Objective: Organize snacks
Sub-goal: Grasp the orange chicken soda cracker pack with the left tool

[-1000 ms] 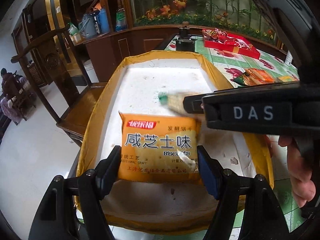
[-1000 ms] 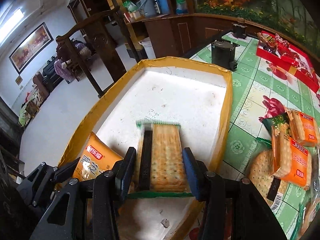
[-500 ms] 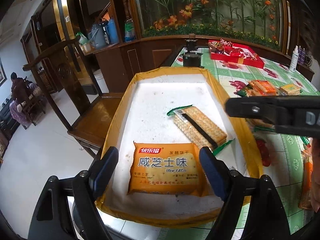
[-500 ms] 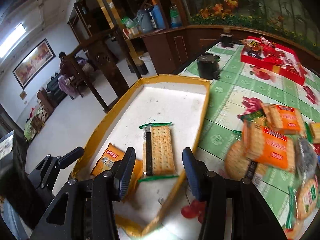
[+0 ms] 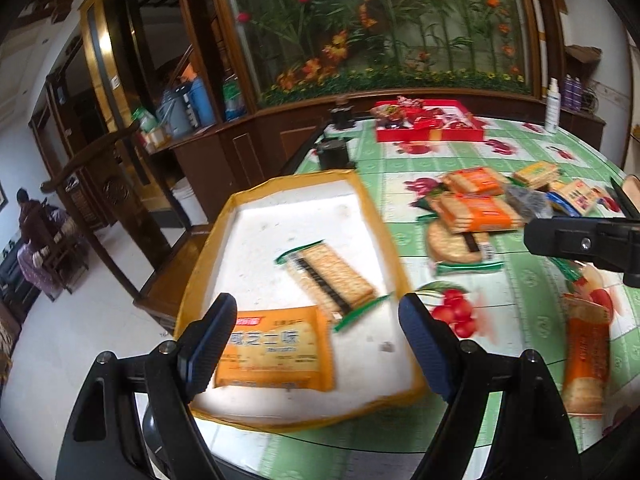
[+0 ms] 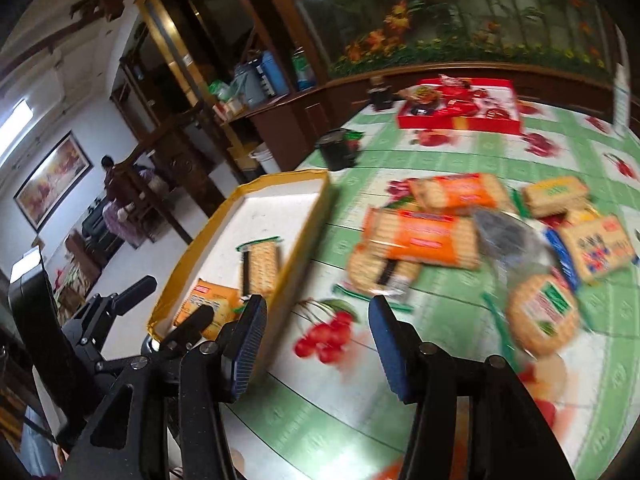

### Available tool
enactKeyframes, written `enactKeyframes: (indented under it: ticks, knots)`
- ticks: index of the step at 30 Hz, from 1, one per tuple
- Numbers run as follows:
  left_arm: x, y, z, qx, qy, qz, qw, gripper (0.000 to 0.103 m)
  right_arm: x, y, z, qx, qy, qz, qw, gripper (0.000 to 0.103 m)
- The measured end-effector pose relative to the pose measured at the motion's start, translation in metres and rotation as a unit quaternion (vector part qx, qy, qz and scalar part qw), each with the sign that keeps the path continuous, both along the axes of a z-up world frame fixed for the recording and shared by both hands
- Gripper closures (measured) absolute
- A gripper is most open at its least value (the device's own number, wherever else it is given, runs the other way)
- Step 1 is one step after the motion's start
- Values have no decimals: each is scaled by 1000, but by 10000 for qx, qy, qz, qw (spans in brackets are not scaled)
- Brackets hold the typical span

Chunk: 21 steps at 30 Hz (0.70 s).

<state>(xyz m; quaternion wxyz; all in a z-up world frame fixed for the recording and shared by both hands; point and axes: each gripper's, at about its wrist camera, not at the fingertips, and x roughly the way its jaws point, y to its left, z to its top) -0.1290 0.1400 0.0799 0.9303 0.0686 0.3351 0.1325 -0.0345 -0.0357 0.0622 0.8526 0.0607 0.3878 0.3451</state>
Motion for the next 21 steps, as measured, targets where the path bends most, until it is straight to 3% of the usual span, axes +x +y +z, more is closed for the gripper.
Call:
enactKeyframes:
  ticks: [9, 14, 17, 21]
  knots:
    - [1, -56, 0, 209, 29, -611, 9979, 20, -9, -78, -10, 138, 71, -658, 9977, 46]
    - [-4, -82, -3, 25, 127, -1115, 9937, 20, -7, -121, -20, 210, 166, -1167, 9928, 46]
    - [-5, -100, -10, -429, 348, -1733, 9833, 15, -3, -144, -28, 285, 322, -1431, 9888, 46]
    - [-6, -131, -25, -1035, 850, -2587, 9566, 12, -3, -164, -36, 374, 447, -1634, 9848, 46]
